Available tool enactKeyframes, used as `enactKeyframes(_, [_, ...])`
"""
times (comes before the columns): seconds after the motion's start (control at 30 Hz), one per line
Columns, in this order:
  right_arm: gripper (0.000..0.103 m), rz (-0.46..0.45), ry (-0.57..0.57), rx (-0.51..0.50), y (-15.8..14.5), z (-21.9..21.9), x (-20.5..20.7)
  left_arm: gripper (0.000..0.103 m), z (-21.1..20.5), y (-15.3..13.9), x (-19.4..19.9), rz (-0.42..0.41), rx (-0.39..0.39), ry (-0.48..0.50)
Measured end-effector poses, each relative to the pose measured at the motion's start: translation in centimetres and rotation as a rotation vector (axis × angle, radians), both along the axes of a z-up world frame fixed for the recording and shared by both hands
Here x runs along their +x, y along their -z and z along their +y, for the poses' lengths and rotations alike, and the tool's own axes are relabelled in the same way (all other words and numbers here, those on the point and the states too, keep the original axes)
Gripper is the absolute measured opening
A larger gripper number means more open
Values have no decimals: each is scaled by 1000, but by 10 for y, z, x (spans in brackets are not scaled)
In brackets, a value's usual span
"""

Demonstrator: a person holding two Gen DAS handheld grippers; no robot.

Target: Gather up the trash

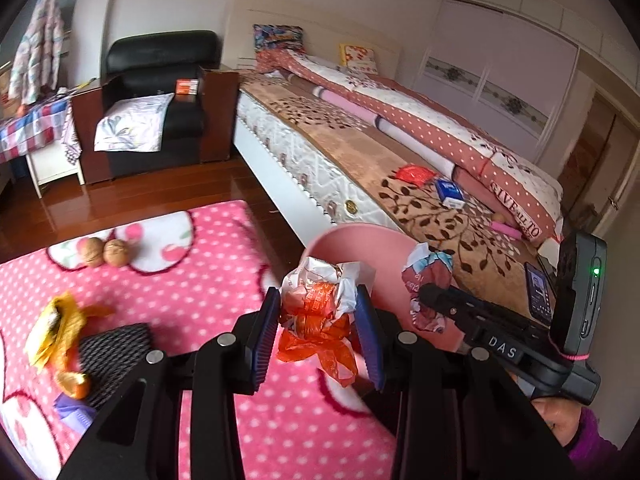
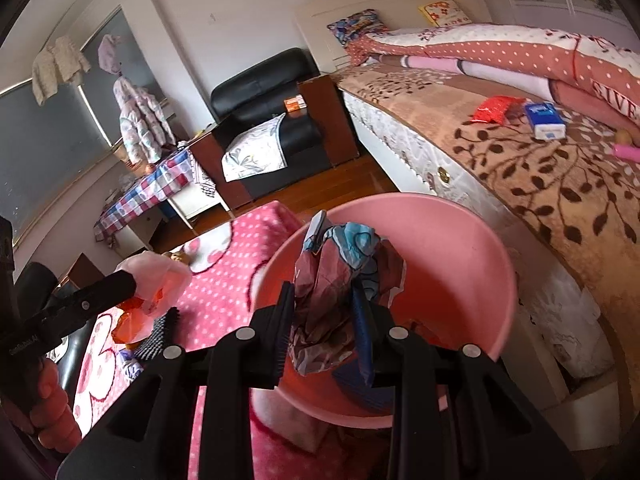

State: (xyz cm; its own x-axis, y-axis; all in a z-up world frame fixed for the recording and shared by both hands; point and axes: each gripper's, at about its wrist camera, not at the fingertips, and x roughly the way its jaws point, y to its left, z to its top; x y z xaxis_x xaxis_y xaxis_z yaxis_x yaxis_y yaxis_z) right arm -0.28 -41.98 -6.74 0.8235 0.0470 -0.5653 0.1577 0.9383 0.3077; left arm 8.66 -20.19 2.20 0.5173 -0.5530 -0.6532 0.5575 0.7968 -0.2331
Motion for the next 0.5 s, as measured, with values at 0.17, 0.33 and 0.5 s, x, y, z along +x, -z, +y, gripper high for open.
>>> enactKeyframes(0.17, [29,9,16,10,6,-11,-3,37,-26,13,4,27,25,34])
enactKeyframes(0.33, [29,20,28,16,11,-17,-4,37,-42,25,8,49,49,50])
enactKeyframes(0.5, [29,31,37,23,17,-23,-4,38,-52,34,11,67,62,56])
